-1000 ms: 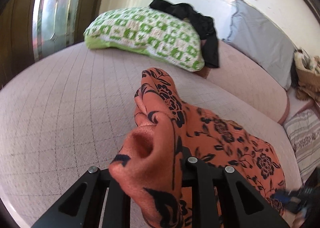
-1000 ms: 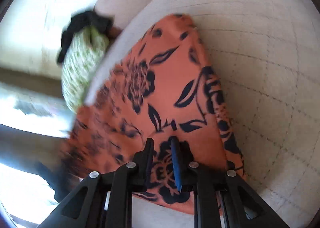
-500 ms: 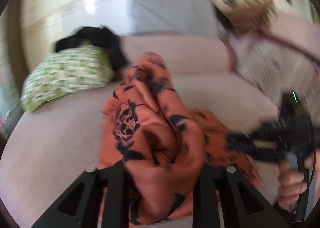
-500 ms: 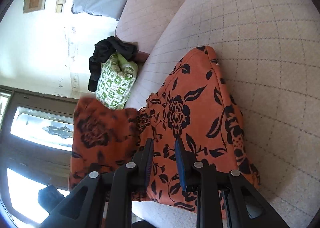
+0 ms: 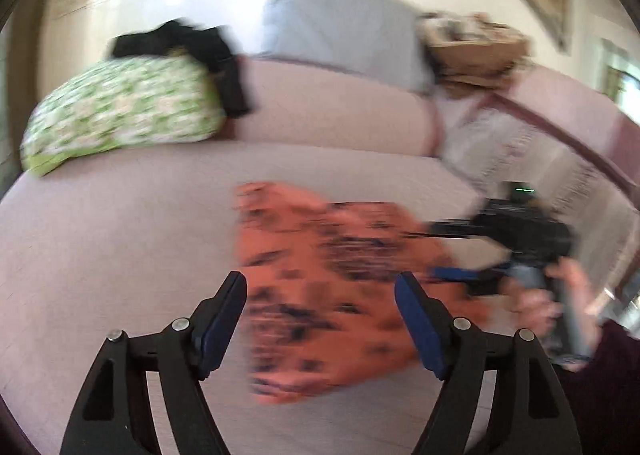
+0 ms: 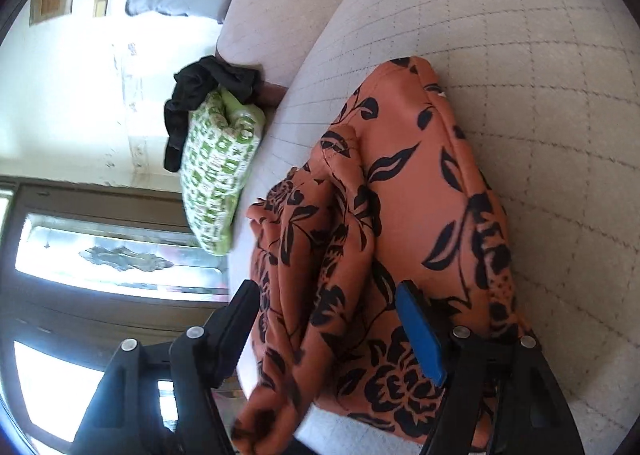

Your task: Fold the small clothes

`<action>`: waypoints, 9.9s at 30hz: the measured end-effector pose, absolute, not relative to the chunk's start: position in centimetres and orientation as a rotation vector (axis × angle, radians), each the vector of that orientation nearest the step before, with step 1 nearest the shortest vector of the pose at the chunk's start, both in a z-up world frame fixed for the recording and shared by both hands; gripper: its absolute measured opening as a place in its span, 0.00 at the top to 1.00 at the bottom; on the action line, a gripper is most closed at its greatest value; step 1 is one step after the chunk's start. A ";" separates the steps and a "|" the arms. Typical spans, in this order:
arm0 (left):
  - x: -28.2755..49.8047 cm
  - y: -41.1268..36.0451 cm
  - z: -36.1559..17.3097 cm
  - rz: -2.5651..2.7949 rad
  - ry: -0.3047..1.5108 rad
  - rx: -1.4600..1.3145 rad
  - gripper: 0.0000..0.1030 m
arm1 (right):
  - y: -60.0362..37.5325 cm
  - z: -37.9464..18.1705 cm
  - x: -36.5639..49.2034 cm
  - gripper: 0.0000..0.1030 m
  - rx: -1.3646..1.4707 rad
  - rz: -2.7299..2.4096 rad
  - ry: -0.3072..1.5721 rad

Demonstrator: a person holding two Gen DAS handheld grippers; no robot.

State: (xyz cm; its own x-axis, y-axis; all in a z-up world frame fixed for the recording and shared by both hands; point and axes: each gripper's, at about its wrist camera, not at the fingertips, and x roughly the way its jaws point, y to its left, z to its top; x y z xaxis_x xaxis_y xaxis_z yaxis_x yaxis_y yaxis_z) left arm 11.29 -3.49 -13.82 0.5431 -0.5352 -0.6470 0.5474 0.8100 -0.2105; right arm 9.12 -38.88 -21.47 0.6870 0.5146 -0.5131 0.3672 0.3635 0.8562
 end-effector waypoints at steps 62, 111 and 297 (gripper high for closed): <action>11.4 -9.3 -20.3 -0.731 0.911 0.126 0.18 | -39.2 -18.1 17.6 0.83 0.790 -0.073 0.942; 11.1 -9.7 -18.9 -0.568 0.914 0.265 0.00 | -30.4 -13.8 23.5 0.83 0.499 0.011 1.101; 3.9 -3.2 -4.4 -0.218 0.663 0.210 0.00 | -25.8 -6.2 -2.9 0.41 0.389 -0.059 0.762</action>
State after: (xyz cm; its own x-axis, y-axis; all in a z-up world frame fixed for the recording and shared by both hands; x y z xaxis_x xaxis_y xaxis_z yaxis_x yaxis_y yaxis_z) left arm 3.94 -3.18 -4.43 0.7667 -0.1330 -0.6281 0.2660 0.9562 0.1222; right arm -2.93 -25.78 -6.16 0.7251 0.0871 -0.6831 0.1917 0.9272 0.3218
